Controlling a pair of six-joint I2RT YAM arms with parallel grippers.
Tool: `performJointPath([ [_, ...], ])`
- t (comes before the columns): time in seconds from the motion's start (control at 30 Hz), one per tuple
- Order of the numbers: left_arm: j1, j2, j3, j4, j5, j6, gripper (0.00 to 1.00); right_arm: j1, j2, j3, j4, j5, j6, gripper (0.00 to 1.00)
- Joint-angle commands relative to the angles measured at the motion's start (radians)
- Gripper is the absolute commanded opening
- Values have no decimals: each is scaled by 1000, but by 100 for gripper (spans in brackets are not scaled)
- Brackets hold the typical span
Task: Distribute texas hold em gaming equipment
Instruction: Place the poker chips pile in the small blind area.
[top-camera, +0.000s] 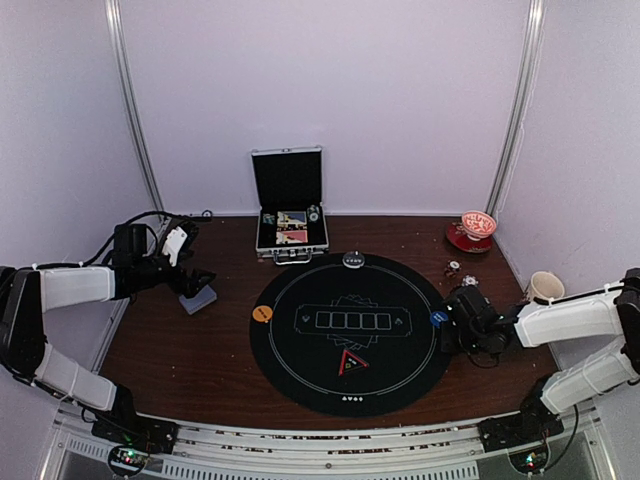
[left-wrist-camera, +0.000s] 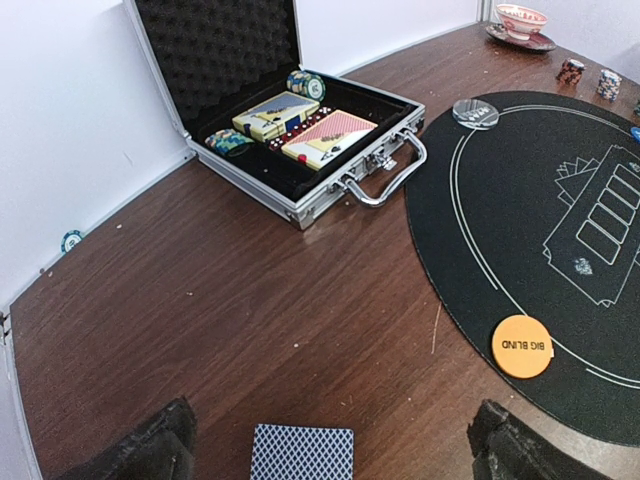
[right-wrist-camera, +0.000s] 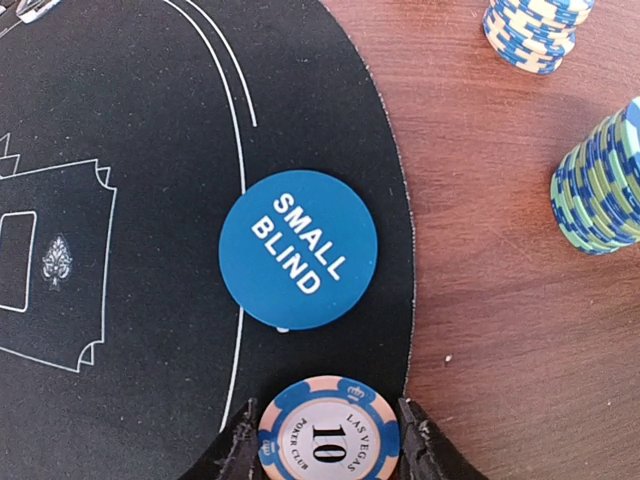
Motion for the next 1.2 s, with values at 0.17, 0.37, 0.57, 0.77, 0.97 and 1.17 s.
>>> performJointPath([
  [0.17, 4, 6, -9, 55, -3, -6, 98, 6, 76, 37, 50, 25, -4, 44],
  [0.37, 4, 4, -10, 55, -2, -6, 98, 6, 103, 55, 54, 30, -12, 46],
  [0.57, 3, 6, -10, 55, -2, -7, 98, 6, 104, 59, 56, 26, -14, 52],
  [0.77, 4, 6, -9, 53, -3, -6, 98, 9, 91, 68, 51, 13, -17, 61],
  [0.97, 4, 4, -10, 55, -4, -7, 98, 10, -5, 100, -45, 68, -12, 76],
  [1.17, 4, 3, -9, 53, -3, -8, 98, 9, -161, 153, -157, 162, -18, 81],
])
